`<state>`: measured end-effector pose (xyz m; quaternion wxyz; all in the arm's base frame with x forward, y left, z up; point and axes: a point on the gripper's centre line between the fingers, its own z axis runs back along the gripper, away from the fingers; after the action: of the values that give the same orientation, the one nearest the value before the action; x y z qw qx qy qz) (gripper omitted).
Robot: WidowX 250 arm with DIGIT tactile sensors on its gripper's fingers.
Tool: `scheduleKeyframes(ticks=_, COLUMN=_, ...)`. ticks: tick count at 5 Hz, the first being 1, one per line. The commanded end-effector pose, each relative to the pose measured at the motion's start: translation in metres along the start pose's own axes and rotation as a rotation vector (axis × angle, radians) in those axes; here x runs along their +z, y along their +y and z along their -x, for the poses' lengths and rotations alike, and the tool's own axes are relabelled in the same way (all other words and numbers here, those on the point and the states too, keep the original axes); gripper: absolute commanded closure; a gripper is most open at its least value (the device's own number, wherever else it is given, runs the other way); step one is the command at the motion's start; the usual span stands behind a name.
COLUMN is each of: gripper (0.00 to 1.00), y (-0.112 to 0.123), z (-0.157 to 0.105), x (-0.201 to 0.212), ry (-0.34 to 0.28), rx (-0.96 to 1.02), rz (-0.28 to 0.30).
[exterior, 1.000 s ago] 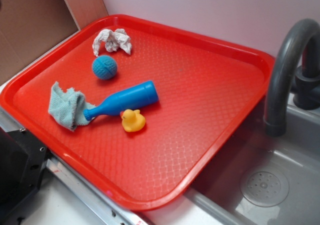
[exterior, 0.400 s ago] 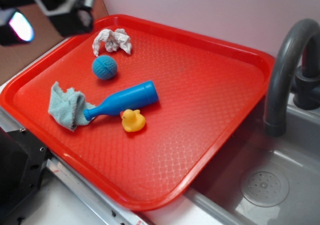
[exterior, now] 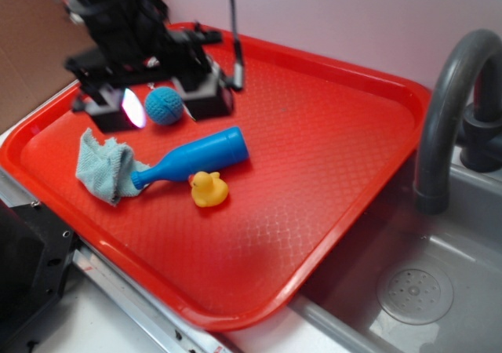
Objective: Grab the yellow duck.
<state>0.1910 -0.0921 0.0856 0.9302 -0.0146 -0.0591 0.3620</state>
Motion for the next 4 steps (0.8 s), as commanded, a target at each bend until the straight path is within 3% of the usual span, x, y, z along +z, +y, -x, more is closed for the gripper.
scheduleKeyframes(ticks=1, gripper=0.0, y=-0.004, z=-0.001, x=-0.031, ry=0.008, rx=-0.008, rz=0.013)
scheduleKeyframes(ticks=2, gripper=0.0, y=-0.002, z=0.0, x=-0.049, ry=0.072, rx=-0.022, rz=0.033)
scheduleKeyframes(ticks=3, gripper=0.0, y=-0.004, z=0.004, x=-0.065, ry=0.165, rx=-0.053, rz=0.095)
scheduleKeyframes(ticks=4, gripper=0.0, y=-0.003, z=0.004, x=-0.071, ry=0.145, rx=-0.049, rz=0.062)
